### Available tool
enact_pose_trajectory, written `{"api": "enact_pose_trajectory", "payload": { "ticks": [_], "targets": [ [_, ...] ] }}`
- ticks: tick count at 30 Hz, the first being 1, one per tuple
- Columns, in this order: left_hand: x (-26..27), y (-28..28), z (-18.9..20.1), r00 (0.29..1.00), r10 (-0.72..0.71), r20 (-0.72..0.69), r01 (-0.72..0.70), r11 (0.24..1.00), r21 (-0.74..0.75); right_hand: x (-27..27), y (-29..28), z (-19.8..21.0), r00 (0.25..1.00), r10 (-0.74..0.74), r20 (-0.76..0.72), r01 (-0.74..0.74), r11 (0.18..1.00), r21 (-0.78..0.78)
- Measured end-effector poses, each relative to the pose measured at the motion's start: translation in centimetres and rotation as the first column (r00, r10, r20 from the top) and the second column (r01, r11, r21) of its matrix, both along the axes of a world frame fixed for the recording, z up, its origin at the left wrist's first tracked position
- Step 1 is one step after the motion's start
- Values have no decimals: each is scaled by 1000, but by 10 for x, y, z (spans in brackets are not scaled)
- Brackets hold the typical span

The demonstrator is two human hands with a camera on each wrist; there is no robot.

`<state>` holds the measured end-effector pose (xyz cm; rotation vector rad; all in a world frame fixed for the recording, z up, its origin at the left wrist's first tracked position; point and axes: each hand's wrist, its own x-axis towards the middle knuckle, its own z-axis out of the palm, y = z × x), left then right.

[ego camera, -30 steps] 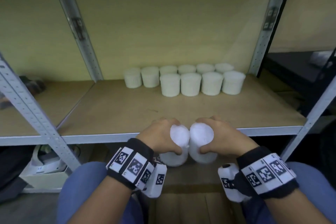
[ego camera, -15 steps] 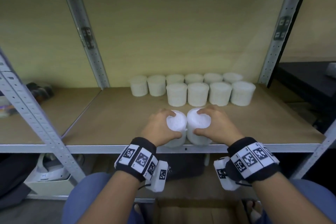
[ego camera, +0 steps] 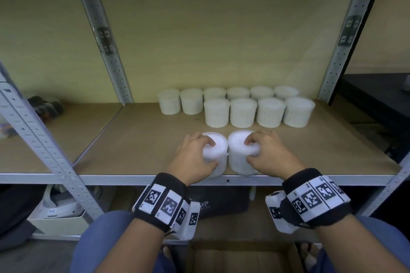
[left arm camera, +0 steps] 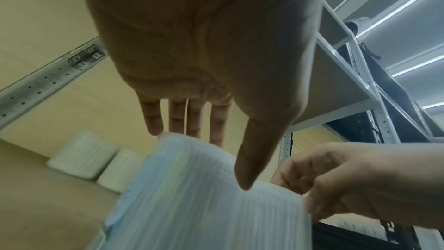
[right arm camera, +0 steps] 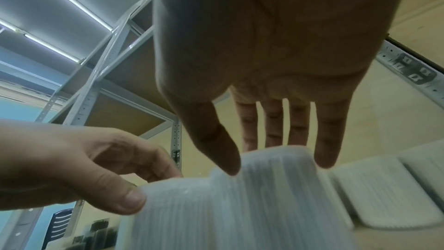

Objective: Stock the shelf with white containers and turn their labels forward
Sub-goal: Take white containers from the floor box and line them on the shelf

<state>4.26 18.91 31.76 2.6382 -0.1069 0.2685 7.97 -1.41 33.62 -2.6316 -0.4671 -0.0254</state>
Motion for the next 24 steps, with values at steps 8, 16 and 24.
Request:
{"api": "enact_pose_trajectory", "payload": {
  "ticks": [8, 16, 24],
  "targets": [
    [2, 9, -2, 1000, 16, 7, -16, 1000, -7, 3, 6, -1, 999, 28, 24, -29, 1000, 7],
    [15, 42, -1, 995, 103, -11, -104, 994, -25, 24, 42, -4, 995, 91, 50, -92, 996, 16],
    [36, 86, 2, 979, 199, -38, -201, 978, -49, 59, 99, -6, 986, 154, 72, -152, 988, -34]
  ]
}}
